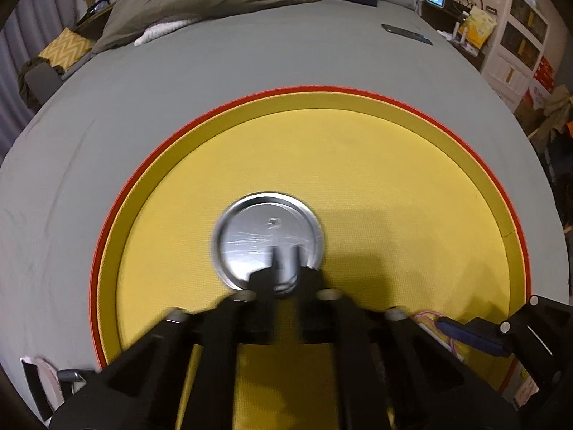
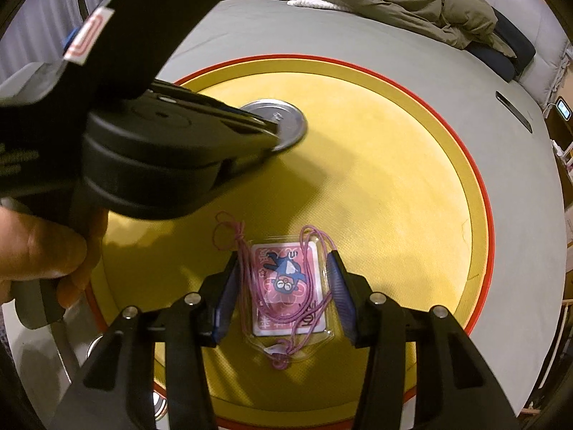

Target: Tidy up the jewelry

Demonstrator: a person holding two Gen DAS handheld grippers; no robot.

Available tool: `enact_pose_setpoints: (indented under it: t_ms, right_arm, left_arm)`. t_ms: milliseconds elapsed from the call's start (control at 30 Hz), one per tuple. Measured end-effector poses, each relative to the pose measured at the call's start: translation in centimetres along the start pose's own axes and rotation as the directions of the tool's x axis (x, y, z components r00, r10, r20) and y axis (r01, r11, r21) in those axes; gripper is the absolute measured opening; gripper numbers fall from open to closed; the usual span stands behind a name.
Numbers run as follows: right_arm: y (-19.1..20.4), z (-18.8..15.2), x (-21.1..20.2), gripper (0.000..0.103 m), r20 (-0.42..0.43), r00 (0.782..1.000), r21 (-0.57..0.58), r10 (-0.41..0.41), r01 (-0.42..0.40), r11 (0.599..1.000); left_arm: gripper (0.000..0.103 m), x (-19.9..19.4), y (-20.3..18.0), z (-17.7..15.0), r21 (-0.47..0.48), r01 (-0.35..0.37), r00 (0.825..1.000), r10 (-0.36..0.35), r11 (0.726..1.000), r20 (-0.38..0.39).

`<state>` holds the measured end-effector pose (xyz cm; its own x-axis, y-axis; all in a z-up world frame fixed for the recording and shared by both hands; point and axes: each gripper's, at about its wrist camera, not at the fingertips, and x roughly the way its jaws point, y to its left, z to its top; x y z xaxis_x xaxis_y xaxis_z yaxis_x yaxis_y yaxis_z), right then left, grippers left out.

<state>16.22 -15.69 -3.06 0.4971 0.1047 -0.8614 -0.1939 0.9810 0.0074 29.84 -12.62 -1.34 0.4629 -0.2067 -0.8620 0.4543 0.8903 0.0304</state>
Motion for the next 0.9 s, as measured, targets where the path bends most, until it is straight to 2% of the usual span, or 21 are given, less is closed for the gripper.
enact_pose_setpoints:
  t_ms: [367,467,533,667,733,900]
  right_arm:
    - [-2.6,2.1,1.2,0.045,-0.001,1.000,0.004,0.010,-0.010,1.000]
    - [-2.4,2.0,1.2,0.045,-0.001,1.000,0.004,0.011,-0.011,1.000]
    - [-2.5,2.2,1.2,0.045,-0.001,1.000,0.004,0.013,-0.013,1.000]
    - [-2.5,2.2,1.2,0.045,-0.001,1.000,0.004,0.012,-0.012,1.000]
    - [-2.6,2.2,1.3,0.045,-0.001,1.000,0.006,0.014,-0.014,1.000]
    - [-2.8,2.3,1.3,0.045,0.000,1.000,0.011,0.017,-0.017,1.000]
  left_arm:
    - [0.000,-0.7,0.3,0.3,-0.005,0.002,0.999,-0.002,1.000,0.036]
    - [0.010,-0.7,0.7,0.5,-0.014,-0.002,0.999,0.002,1.000,0.036]
    - [0.011,-0.5,0.7,0.6,-0.009,-0.011,0.999,0.011,1.000,0.032]
    - [0.009,-0.1,0.7,0.5,-0.006,0.001,1.000,0.000,1.000,0.028]
    - [0.000,-0.1,0.7,0.3,-0.003,-0.002,0.999,0.002,1.000,0.034]
    - [0.000,-0.3,0.8,0.4,-0.006,0.002,0.999,-0.002,1.000,0.048]
